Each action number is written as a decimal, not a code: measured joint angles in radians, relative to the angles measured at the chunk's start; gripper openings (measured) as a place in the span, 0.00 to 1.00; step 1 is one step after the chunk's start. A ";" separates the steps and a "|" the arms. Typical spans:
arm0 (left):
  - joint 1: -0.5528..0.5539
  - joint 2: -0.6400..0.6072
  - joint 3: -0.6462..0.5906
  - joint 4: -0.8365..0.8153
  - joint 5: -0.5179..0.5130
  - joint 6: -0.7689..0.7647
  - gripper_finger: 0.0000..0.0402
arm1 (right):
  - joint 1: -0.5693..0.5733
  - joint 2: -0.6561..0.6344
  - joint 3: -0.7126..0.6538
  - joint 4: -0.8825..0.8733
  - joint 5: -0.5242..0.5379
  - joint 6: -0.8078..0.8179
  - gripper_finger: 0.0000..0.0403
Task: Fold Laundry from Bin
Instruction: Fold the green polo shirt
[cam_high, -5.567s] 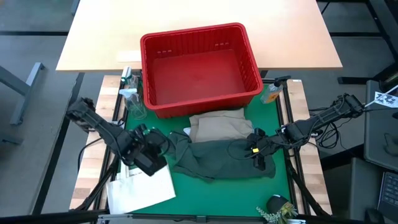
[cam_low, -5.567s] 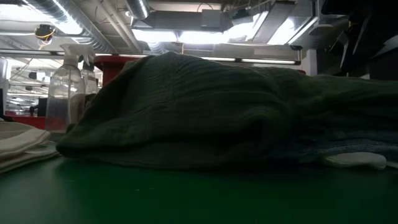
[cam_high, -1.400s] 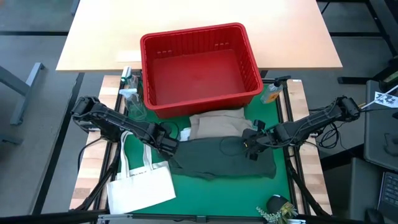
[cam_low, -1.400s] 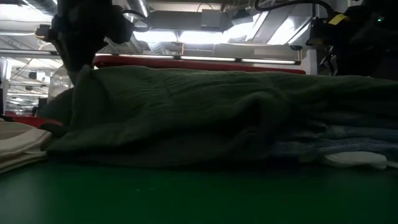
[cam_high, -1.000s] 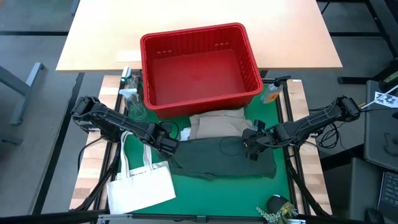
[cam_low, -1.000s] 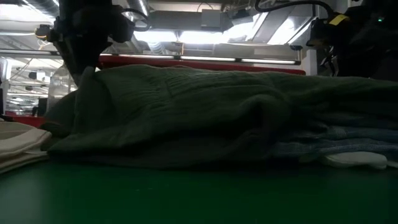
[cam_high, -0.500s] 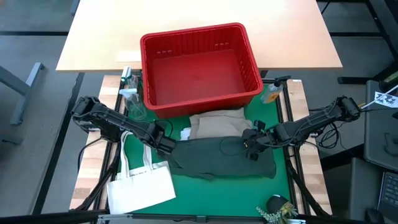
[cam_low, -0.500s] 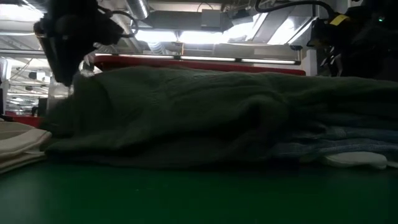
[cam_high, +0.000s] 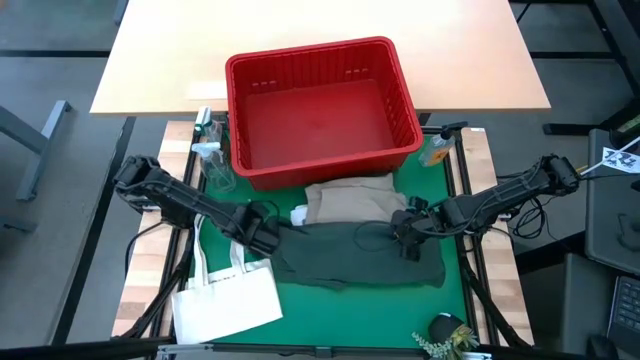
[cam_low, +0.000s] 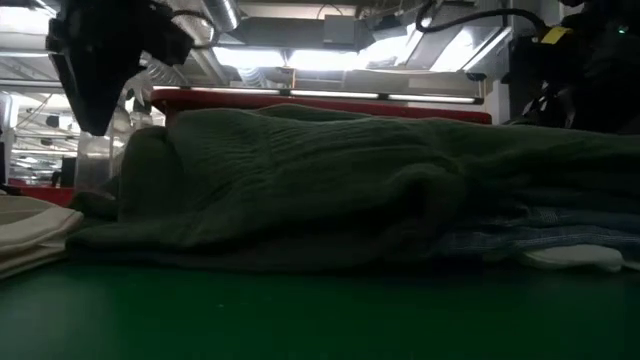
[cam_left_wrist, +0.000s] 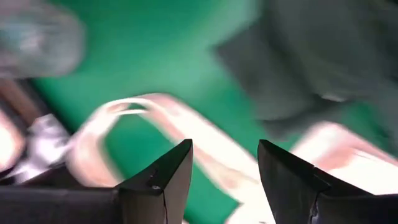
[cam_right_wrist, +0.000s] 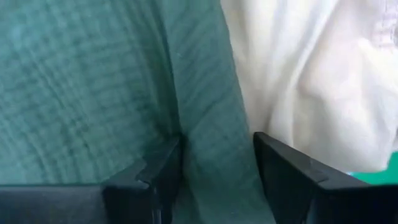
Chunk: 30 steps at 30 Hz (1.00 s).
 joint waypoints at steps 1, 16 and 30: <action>-0.015 0.000 0.000 0.041 0.005 0.009 0.43 | 0.000 -0.001 0.000 -0.012 0.000 0.000 0.49; -0.263 0.019 0.000 0.646 -0.184 0.155 0.43 | 0.001 -0.001 0.181 -0.232 0.037 -0.001 0.49; -0.343 0.274 0.000 0.781 -0.302 0.445 0.43 | 0.001 -0.001 0.202 -0.071 -0.089 0.008 0.49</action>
